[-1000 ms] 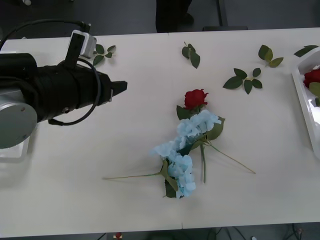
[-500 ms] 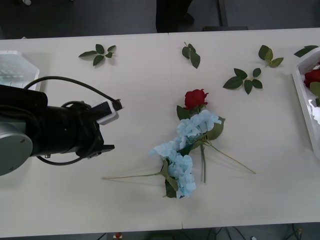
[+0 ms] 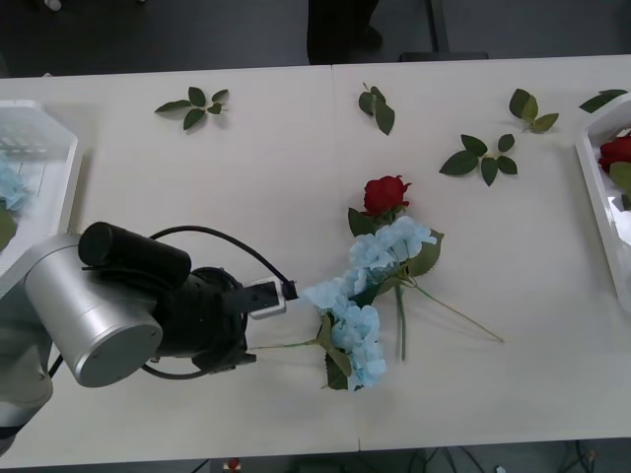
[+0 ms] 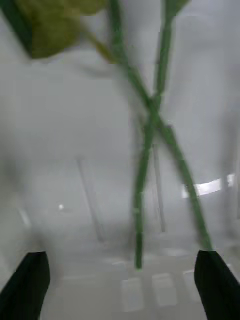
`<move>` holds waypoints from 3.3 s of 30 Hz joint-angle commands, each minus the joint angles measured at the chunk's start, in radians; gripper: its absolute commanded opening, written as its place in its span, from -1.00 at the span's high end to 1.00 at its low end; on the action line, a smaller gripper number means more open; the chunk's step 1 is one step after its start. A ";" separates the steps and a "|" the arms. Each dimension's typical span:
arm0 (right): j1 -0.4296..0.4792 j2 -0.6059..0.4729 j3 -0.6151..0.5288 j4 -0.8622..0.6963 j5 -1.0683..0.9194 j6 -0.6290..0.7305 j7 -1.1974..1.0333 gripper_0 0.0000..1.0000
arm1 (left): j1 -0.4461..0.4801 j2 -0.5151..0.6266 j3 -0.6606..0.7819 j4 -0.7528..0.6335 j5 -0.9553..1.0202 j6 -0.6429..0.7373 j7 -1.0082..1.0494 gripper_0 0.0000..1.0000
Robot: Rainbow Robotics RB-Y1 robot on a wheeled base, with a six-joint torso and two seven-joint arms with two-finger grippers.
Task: Place the red flowers into the right box and the blue flowers into the left box. If a person shows an open palm, hand one flower to the person first, then continue sorting.
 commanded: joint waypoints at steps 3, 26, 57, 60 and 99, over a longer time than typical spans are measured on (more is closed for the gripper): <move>0.001 -0.062 -0.001 -0.216 -0.064 0.149 0.036 -0.96 | -0.066 -0.076 -0.064 0.100 -0.032 -0.024 0.097 -1.00; 0.254 -0.117 0.022 -1.221 -0.176 0.152 0.066 -1.00 | -0.122 -0.149 -0.219 0.293 -0.056 -0.159 0.134 0.25; 0.302 -0.027 0.324 -1.429 0.090 -0.073 -0.171 -1.00 | -0.119 0.020 -0.043 -0.009 -0.051 -0.060 0.212 1.00; 0.302 0.007 0.326 -1.394 0.102 -0.070 -0.171 -1.00 | -0.119 0.055 0.069 -0.083 -0.027 0.029 0.220 1.00; 0.313 0.184 0.326 -1.314 0.315 -0.082 -0.303 1.00 | -0.110 0.342 0.763 0.563 -0.395 0.323 0.180 1.00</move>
